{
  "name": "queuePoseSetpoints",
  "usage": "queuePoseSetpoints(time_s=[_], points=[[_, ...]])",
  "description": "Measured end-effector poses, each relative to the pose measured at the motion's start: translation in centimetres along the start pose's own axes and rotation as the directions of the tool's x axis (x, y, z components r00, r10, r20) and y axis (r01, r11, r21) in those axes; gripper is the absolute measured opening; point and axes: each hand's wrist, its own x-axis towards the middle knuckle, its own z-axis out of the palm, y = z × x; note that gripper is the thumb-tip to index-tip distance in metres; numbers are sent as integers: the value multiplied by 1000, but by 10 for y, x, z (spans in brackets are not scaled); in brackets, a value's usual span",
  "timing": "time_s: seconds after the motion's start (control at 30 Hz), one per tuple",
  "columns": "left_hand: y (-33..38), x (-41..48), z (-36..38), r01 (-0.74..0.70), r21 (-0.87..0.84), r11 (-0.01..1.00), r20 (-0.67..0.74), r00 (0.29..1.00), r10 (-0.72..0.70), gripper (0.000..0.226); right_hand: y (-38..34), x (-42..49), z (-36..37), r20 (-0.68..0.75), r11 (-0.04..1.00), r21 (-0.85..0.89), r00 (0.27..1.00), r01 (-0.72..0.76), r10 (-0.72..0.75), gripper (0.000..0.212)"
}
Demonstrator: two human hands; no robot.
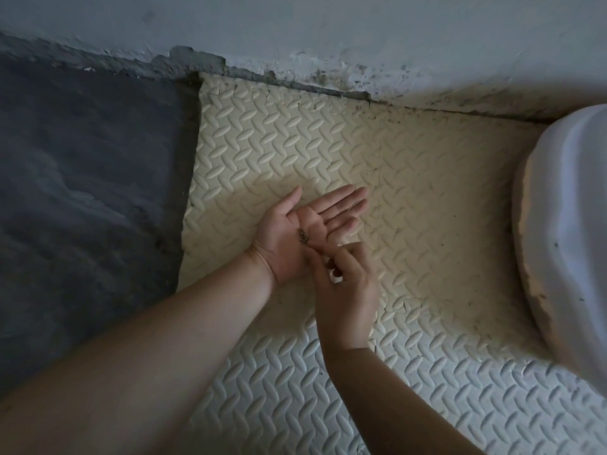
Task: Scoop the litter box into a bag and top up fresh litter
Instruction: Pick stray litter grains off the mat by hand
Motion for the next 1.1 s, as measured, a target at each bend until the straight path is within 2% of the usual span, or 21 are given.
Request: queuePoseSetpoints(time_s=[0.13, 0.27, 0.5, 0.6, 0.67, 0.73, 0.83, 1.1], points=[[-3, 0, 0, -11, 2, 1000, 35, 999, 10, 70, -4, 5, 2, 61, 998, 20, 996, 60, -61, 14], [-4, 1, 4, 13, -17, 1000, 72, 997, -11, 69, -2, 6, -2, 43, 994, 28, 994, 102, -103, 17], [-10, -1, 6, 48, -53, 997, 19, 999, -47, 68, -7, -7, -25, -26, 996, 72, 999, 46, -45, 18], [-9, -5, 4, 74, -38, 997, -6, 997, -74, 68, 12, -25, -43, -28, 988, -153, 999, -25, 21, 41], [-8, -8, 1, 76, -19, 997, -18, 997, -76, 69, 34, -43, -57, 93, 915, -404, 994, -10, 52, 58], [-8, -10, 0, 85, -9, 996, -12, 996, -85, 69, 55, -59, -70, 269, 809, -574, 962, 124, 44, 66], [-7, -11, -1, 99, 10, 995, -3, 995, -99, 70, 69, -67, -85, 424, 729, -625, 906, 280, 15, 66], [-15, -7, 1, 81, 28, 996, -35, 996, -80, 70, 73, -64, -94, 463, 720, -619, 887, 313, 13, 65]])
